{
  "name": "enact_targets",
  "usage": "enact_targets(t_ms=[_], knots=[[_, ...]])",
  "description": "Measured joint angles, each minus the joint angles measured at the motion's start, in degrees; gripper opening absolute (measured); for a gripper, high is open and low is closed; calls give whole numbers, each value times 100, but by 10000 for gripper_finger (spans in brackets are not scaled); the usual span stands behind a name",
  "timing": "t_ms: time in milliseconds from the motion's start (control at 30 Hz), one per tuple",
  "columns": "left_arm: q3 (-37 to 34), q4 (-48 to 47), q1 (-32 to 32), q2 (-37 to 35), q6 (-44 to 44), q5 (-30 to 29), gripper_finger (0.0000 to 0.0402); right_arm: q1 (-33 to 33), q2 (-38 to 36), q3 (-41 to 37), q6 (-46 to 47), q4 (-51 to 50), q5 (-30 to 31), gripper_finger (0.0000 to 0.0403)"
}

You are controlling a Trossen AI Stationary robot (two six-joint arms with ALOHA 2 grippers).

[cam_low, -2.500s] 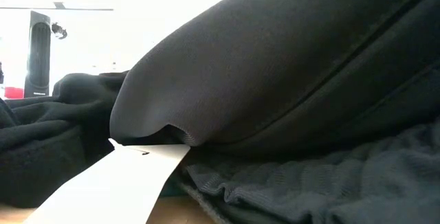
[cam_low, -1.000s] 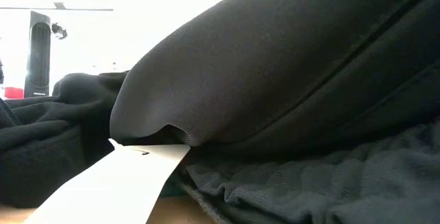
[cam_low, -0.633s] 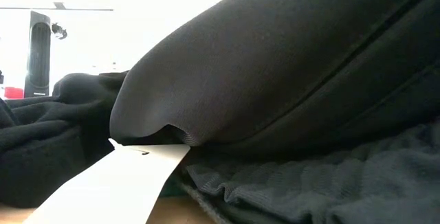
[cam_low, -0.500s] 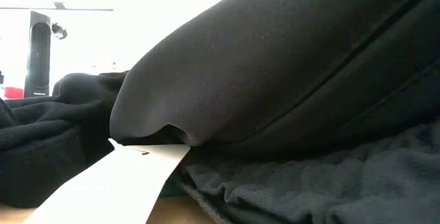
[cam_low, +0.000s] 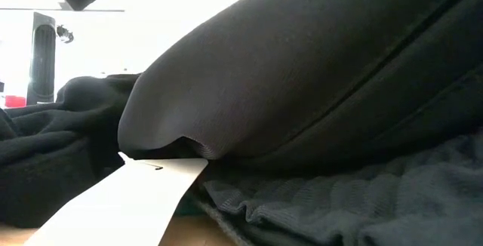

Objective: Sort clothes
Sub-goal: Put the black pants into the laundry bin

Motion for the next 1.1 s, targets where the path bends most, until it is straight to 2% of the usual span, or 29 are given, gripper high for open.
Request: enact_targets(t_ms=[67, 100, 233, 400, 533, 667, 900, 1000, 1100], knots=[[-46, 102, -30, 3, 87, -103, 137, -14, -171, -26, -117, -42, -21, 36], [-55, 106, -30, 1, 102, -143, 137, -15, -316, -32, -131, -102, -20, 22], [-56, 135, -29, 1, 217, -247, 137, 33, -1023, 286, 205, -856, 378, 13], [-56, 108, -30, 1, 399, -438, 137, 295, -1565, 1340, 401, -2070, 1391, 11], [-82, -42, -30, 1, 411, -471, 137, 328, -1704, 2414, 389, -2870, 2135, 11], [-82, -208, -38, 1, 326, -497, 137, 224, -1632, 3457, -29, -3363, 2658, 11], [-82, -272, -199, 25, 174, -695, 137, -187, -1621, 4513, -1314, -2826, 3167, 11], [-82, -333, -305, 25, 80, -878, 137, -436, -1621, 4840, -1987, -2265, 3204, 11], [-82, -322, -415, 25, 67, -1045, 137, -743, -1719, 4796, -2817, -1138, 3208, 11]])
